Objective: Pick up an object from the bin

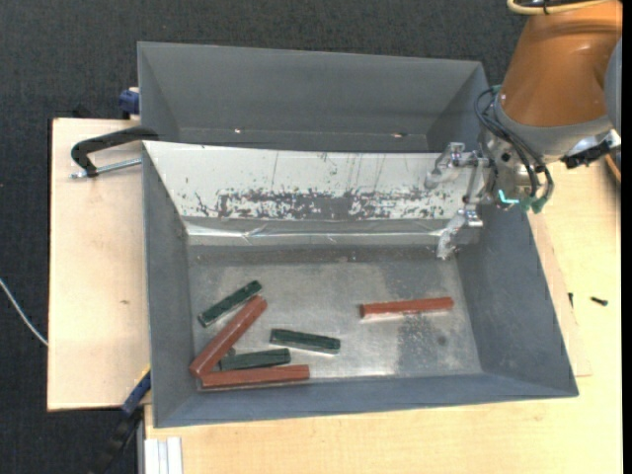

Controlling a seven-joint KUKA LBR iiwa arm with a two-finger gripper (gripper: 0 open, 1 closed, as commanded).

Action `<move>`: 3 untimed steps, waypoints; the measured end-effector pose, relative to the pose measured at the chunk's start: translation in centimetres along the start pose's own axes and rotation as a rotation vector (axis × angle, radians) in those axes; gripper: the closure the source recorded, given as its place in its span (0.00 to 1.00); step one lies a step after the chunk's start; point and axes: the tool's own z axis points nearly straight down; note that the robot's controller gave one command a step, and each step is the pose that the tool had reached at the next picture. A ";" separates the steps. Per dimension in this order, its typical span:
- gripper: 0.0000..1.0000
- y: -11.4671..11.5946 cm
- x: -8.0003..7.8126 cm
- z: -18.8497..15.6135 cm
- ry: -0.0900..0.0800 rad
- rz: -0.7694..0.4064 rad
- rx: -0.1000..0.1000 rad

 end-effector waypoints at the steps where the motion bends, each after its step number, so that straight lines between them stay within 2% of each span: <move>1: 0.00 0.0 -0.1 -0.4 -0.008 -0.001 0.001; 2: 0.00 0.2 2.2 5.1 -0.012 -0.028 0.002; 3: 1.00 1.8 6.5 9.6 -0.007 -0.007 0.001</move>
Offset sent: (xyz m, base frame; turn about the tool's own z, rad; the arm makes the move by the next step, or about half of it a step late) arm -0.0514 0.0028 -0.1136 -0.0571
